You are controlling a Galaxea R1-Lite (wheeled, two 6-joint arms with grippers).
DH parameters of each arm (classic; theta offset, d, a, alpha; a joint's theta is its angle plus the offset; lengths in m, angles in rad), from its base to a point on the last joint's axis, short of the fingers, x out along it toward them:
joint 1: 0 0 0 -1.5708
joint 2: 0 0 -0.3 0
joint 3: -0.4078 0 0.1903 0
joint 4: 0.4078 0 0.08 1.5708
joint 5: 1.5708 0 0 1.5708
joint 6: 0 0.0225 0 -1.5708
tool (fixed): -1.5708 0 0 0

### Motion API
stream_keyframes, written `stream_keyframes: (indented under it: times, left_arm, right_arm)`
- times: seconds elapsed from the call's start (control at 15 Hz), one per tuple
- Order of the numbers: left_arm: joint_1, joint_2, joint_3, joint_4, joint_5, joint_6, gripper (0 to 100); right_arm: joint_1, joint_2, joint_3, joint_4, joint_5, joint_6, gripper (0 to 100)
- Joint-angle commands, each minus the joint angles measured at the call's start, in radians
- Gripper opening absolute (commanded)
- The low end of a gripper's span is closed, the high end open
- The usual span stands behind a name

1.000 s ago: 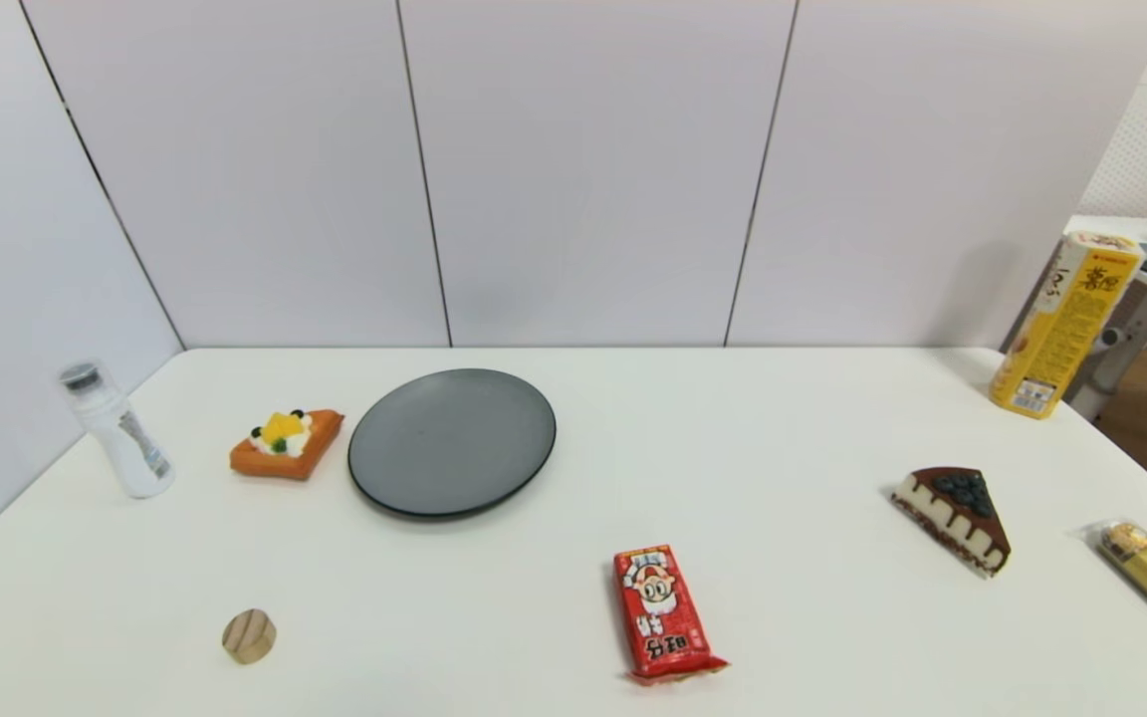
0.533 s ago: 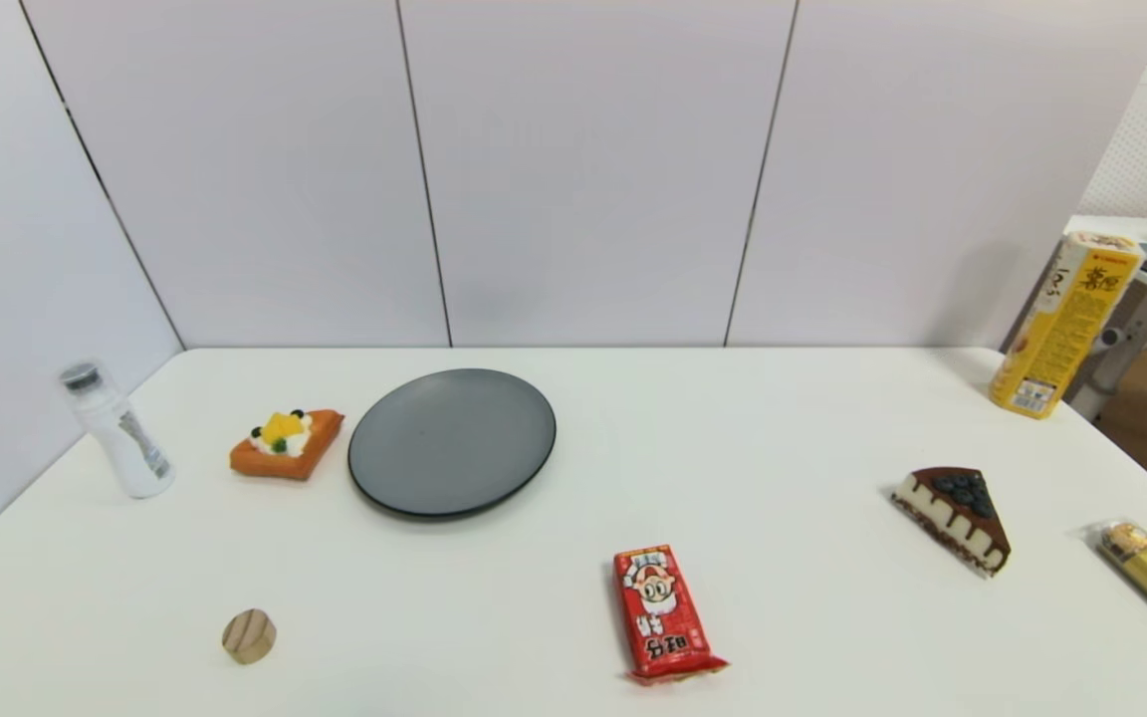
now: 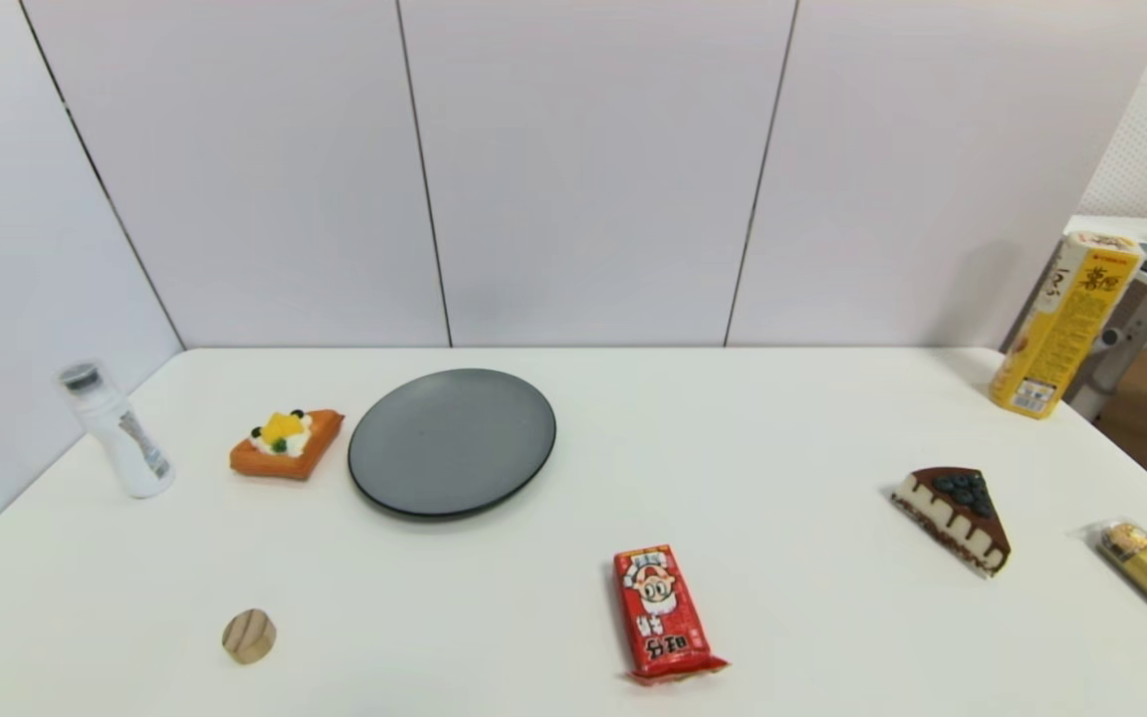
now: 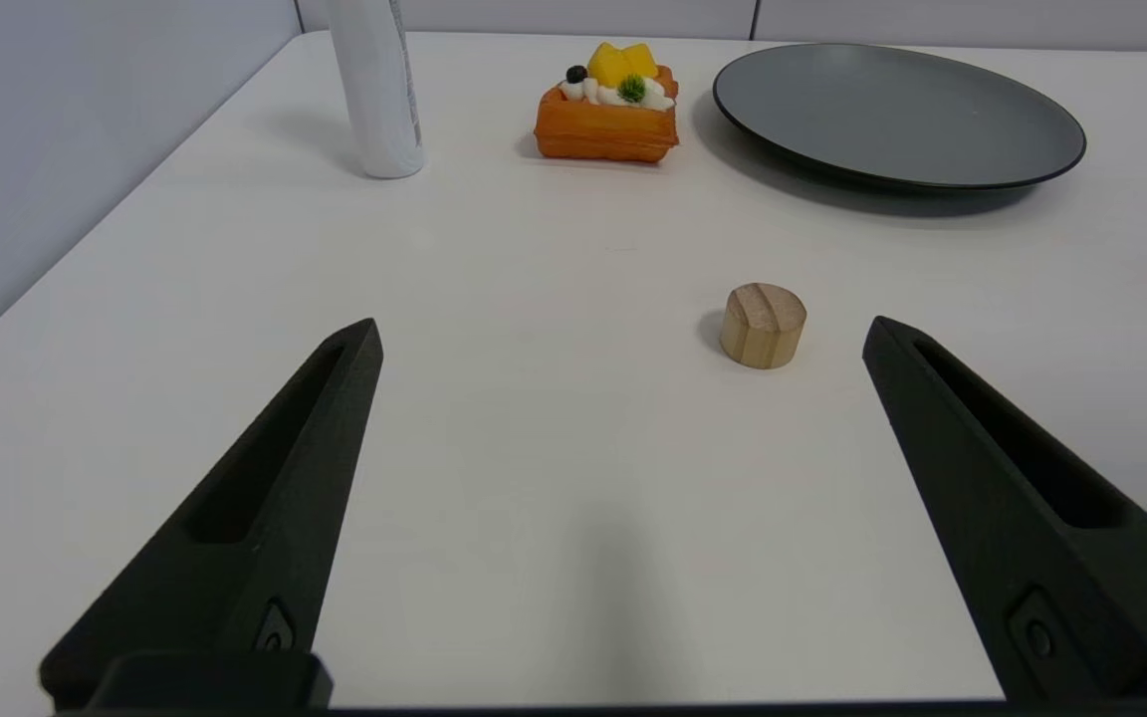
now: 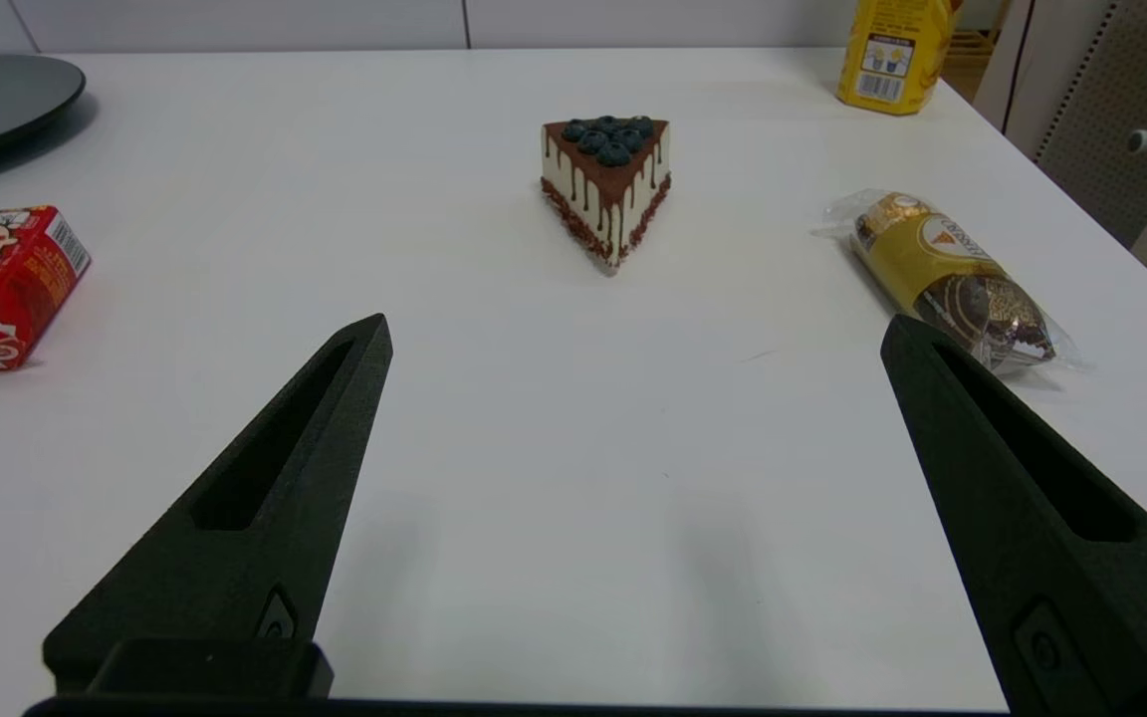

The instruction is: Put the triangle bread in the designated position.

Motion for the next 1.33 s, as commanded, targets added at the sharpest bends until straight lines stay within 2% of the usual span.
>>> stream_keyframes:
  times: [0.07, 1.33]
  left_arm:
    - [0.0, 0.001, 0.0, 0.0, 0.0, 0.0, 100]
    - [0.0, 0.001, 0.0, 0.0, 0.0, 0.0, 100]
  right_arm:
    - [-0.001, 0.002, 0.002, 0.0, 0.0, -0.002, 100]
    - [-0.001, 0.002, 0.002, -0.002, 0.0, -0.002, 100]
